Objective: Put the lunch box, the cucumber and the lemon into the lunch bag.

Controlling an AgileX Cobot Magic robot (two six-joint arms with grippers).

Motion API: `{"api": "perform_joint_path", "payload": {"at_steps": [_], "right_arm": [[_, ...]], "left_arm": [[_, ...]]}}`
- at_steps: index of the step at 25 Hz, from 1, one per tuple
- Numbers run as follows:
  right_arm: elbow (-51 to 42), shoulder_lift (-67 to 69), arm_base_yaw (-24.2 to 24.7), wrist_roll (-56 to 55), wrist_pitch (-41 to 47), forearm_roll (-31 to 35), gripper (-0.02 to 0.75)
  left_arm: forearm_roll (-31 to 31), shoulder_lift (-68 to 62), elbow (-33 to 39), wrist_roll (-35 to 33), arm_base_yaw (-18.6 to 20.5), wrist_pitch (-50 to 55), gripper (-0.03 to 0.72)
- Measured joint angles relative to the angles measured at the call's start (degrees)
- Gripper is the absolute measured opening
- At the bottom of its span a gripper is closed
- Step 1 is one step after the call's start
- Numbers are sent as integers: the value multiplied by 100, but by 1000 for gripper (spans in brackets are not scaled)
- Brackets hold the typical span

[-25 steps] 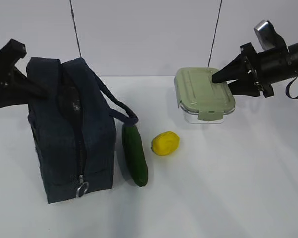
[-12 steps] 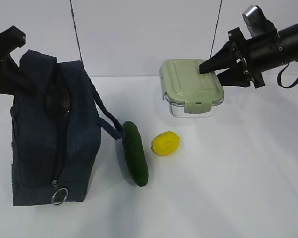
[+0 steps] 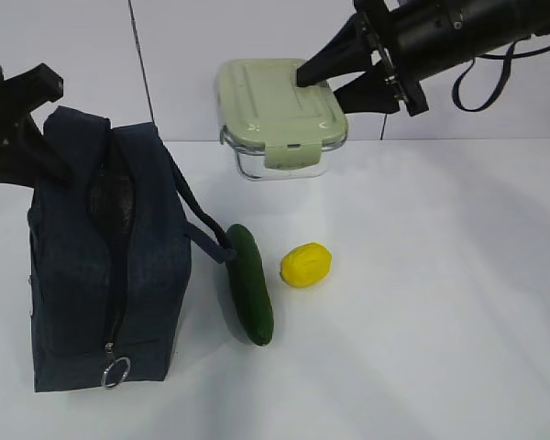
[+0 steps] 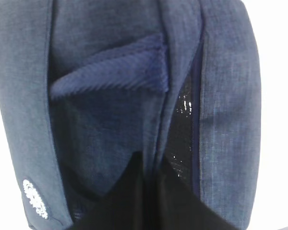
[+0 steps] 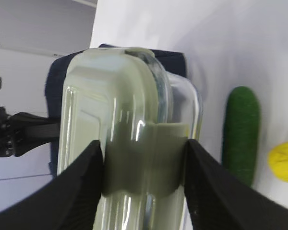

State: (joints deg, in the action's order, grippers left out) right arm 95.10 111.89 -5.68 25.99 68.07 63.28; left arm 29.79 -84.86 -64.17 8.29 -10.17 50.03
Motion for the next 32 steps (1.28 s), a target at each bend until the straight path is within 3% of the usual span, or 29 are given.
{"api": "perform_joint_path", "payload": {"at_steps": [7, 14, 21, 32], "right_arm": [[525, 0, -708, -692, 117, -597, 390], [824, 0, -1164, -1147, 185, -775, 390], [1066, -13, -1329, -1424, 207, -972, 390], [1081, -13, -1559, -1592, 209, -1290, 390]], "left_arm": [[-78, 0, 0, 119, 0, 0, -6], [-418, -10, -152, 345, 0, 258, -6], [-651, -10, -852, 529, 0, 609, -6], [-972, -10, -895, 826, -310, 694, -6]]}}
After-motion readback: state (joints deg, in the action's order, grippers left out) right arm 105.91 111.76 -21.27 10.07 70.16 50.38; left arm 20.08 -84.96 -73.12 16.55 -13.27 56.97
